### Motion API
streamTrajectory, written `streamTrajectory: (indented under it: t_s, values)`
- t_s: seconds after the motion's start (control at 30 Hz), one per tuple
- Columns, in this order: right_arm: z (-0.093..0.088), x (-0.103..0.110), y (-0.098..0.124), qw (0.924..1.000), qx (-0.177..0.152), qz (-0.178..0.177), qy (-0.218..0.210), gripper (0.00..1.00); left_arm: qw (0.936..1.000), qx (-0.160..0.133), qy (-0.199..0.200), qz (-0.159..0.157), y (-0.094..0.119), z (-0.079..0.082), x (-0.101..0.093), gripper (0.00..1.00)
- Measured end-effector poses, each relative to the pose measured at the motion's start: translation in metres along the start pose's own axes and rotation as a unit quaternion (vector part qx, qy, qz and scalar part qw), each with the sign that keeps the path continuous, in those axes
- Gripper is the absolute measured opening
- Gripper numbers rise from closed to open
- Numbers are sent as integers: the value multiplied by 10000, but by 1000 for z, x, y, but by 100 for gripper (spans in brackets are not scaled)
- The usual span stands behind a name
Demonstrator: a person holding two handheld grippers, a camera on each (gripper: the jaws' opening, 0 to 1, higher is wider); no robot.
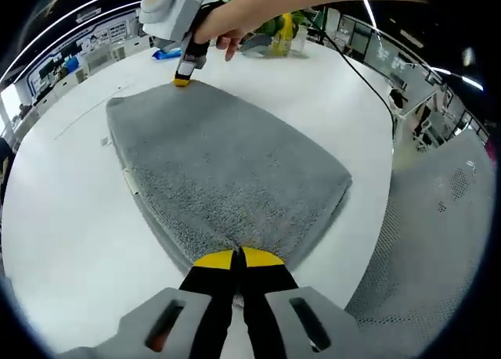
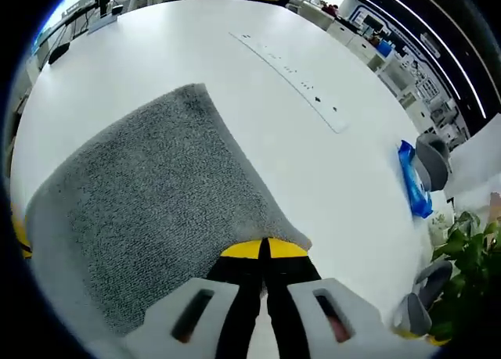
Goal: Fold the towel on the table until its edges align and the towel forms a compact rectangular stack.
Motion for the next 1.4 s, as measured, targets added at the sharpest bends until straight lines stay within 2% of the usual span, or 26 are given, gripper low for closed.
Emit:
streamTrajectory:
  t_s: [0.2, 0.4, 0.43, 0.5, 0.6, 0.67, 0.7, 0.83, 0.9, 1.0, 1.2, 1.3, 1.4]
  values:
    - [2, -4, -2, 10000, -57, -33, -49, 0, 9999, -11, -153, -23, -4, 7, -8, 2]
    - [-1, -1, -3, 9991, -264, -325, -85, 0, 9999, -61, -104, -73, -4, 7, -8, 2]
    - [-1, -2, -3, 9989, -283, -349, -132, 0, 9999, -73, -90, -73, -4, 7, -8, 2]
    - [-2, -3, -1, 9971, -367, -426, -507, 0, 9999, -69, -80, -51, -4, 7, -8, 2]
    - [-3, -5, 4, 9953, -542, -550, -585, 0, 9999, -86, -92, -7, -4, 7, -8, 2]
    - [-2, -8, 14, 9930, -749, -656, -636, 0, 9999, -121, -70, -17, -4, 6, -8, 2]
    - [1, -6, 23, 9907, -1037, -551, -681, 0, 9999, -142, -44, -28, -4, 6, -7, 2]
    - [-1, -3, 51, 9860, -1497, -402, -620, 0, 9998, -223, -8, -5, -4, 5, -8, 2]
    - [-9, 0, 66, 9837, -1633, -429, -627, 0, 9996, -211, -162, 52, -4, 5, -9, 2]
    - [-23, 14, 89, 9770, -1934, -147, -886, 0, 9997, -190, -157, 76, -4, 6, -9, 2]
    - [-56, 45, 123, 9723, -2161, 181, -871, 2, 9994, -315, -114, 57, -4, 3, -8, 2]
    - [-74, 64, 141, 9695, -2291, 189, -850, 2, 9991, -408, -127, 66, -4, 2, -9, 2]
    - [-85, 78, 153, 9660, -2388, 293, -945, 7, 9985, -512, -179, 55, -4, 0, -8, 3]
Point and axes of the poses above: the point that each gripper's makers call its tool centre point, and the gripper's own axes: y roughly backward along the fingers, x roughly to its left, z roughly out of its top, the point moved 6 cm from there along y, roughly backward along the fingers, and after that the axes turned 9 degrees about x, right-handed, at the moved point
